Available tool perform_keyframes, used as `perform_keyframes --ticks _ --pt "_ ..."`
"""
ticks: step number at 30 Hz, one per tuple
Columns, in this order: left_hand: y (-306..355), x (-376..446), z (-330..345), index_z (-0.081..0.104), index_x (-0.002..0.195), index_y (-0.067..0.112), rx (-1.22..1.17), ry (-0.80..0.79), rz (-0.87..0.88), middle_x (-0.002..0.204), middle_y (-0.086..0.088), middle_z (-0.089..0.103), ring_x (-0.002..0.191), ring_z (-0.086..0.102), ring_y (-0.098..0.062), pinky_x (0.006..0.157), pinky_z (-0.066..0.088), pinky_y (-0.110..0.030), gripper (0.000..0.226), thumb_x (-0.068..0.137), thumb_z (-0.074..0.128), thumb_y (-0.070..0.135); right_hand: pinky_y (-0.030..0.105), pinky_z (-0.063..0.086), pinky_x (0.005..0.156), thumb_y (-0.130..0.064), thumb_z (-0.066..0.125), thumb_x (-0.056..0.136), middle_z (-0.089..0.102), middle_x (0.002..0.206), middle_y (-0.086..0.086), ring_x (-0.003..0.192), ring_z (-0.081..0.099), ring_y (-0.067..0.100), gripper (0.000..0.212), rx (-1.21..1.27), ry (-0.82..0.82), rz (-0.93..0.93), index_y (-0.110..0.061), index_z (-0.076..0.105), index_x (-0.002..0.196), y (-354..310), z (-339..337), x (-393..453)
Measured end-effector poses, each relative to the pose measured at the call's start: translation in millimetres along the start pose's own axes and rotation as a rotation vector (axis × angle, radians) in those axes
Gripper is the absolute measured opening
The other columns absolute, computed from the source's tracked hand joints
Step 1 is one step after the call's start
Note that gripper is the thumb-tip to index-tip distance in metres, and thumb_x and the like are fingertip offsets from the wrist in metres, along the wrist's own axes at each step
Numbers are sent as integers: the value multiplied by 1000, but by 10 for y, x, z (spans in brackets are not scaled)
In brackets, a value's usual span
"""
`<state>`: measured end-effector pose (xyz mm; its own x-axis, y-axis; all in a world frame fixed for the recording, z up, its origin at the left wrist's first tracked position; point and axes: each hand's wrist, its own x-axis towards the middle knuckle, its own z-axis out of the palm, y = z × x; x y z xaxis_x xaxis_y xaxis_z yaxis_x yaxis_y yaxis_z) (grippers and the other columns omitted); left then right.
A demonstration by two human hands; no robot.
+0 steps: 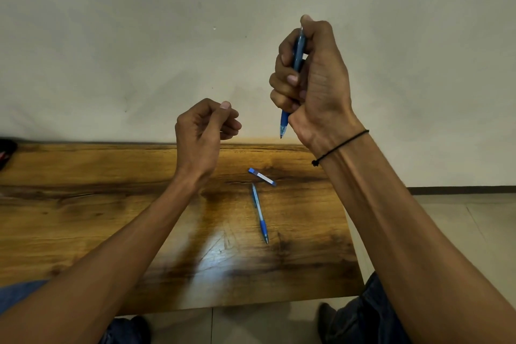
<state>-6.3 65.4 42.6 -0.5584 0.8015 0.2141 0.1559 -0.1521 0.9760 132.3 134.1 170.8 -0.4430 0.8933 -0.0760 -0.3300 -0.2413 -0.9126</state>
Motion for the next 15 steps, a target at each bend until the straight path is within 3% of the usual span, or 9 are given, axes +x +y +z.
perform_keyframes --ticks 15 --pt "-9 -1 7 75 92 14 -7 2 -11 80 -3 77 80 76 -21 74 64 -31 28 107 56 28 18 19 41 -36 34 111 29 47 -3 38 18 10 53 99 42 13 -13 42 64 0 -37 17"
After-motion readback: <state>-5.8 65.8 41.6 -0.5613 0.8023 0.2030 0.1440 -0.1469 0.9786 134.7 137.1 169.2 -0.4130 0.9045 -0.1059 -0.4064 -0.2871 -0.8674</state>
